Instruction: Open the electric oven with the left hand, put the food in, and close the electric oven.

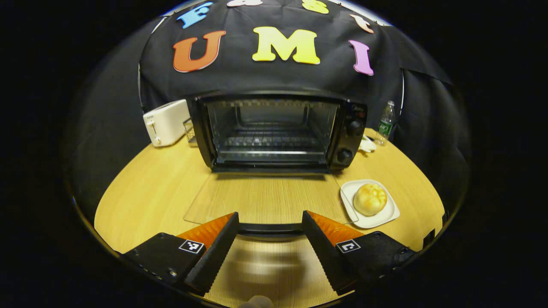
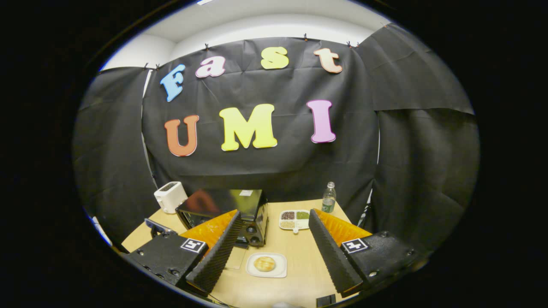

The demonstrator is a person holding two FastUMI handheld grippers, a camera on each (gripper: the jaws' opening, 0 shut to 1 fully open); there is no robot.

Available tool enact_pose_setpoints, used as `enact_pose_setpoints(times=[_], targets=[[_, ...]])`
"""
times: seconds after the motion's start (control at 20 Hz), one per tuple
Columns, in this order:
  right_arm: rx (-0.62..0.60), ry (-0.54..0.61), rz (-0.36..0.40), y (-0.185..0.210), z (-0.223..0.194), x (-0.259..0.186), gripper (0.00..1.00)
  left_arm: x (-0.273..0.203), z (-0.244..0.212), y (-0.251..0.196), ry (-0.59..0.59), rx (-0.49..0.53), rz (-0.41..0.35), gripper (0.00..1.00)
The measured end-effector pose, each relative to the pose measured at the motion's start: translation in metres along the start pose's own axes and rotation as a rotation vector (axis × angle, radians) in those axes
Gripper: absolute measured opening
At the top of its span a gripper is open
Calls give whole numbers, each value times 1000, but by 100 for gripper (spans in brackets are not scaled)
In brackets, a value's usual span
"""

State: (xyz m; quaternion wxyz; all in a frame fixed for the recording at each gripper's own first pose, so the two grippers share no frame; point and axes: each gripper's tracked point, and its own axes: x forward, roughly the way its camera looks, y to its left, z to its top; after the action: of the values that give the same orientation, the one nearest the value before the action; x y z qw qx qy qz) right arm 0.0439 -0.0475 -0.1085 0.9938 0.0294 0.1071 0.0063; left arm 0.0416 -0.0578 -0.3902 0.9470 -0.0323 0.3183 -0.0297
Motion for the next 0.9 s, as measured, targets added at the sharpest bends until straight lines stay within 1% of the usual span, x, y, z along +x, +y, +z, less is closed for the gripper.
enact_pose_setpoints(times=[0.15, 0.3, 0.4, 0.6, 0.75, 0.9], targets=[[-20, -20, 0, -2, -9, 1, 100, -42, 51, 0, -130, -12, 2, 96], [-48, 22, -8, -4, -42, 8, 100, -87, 105, 7, -260, -3, 7, 96], [-67, 70, -14, -4, -74, 13, 100, -116, 138, 14, -337, -11, 10, 96], [-85, 181, -3, 5, -153, 27, 100, -166, 189, 23, -445, -38, 22, 95], [-74, 277, 13, 21, -213, 47, 100, -202, 217, 29, -519, -43, 46, 94], [-92, 327, 16, 32, -247, 70, 100, -225, 230, 28, -560, -4, 57, 92]])
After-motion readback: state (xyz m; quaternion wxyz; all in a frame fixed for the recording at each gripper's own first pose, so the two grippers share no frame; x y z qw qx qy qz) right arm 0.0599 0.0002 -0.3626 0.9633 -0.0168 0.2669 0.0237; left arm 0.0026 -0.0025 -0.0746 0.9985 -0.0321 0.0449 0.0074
